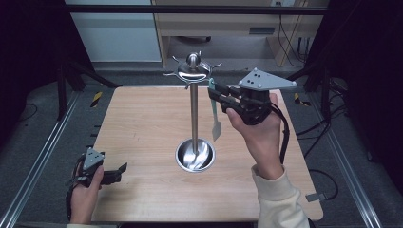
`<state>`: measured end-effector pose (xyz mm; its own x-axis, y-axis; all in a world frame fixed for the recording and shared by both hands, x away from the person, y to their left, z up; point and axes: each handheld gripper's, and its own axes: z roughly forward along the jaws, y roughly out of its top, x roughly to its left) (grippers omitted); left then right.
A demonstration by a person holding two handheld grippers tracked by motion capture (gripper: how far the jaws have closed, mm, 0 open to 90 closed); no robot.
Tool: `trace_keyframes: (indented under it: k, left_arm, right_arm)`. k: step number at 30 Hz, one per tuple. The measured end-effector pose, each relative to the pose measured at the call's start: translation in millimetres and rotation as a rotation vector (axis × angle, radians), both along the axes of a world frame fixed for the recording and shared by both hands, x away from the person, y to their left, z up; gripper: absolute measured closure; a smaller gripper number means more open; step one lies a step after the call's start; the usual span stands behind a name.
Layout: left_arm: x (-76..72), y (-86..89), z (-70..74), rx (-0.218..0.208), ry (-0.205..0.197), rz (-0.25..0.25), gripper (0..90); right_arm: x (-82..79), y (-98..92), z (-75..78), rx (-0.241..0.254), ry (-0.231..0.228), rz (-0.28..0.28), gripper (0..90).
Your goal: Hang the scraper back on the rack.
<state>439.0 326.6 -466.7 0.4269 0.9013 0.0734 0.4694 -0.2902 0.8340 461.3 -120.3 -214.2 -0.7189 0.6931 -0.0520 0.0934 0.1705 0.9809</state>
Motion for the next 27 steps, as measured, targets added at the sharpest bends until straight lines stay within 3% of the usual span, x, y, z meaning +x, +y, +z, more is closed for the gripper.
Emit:
trace_keyframes:
  k: [27]
  left_arm:
    - [0.9, -0.7, 0.3, 0.002, 0.003, -0.010, 3.3]
  right_arm:
    - [1.3, 0.6, -3.3, 0.025, -0.002, -0.004, 72.8]
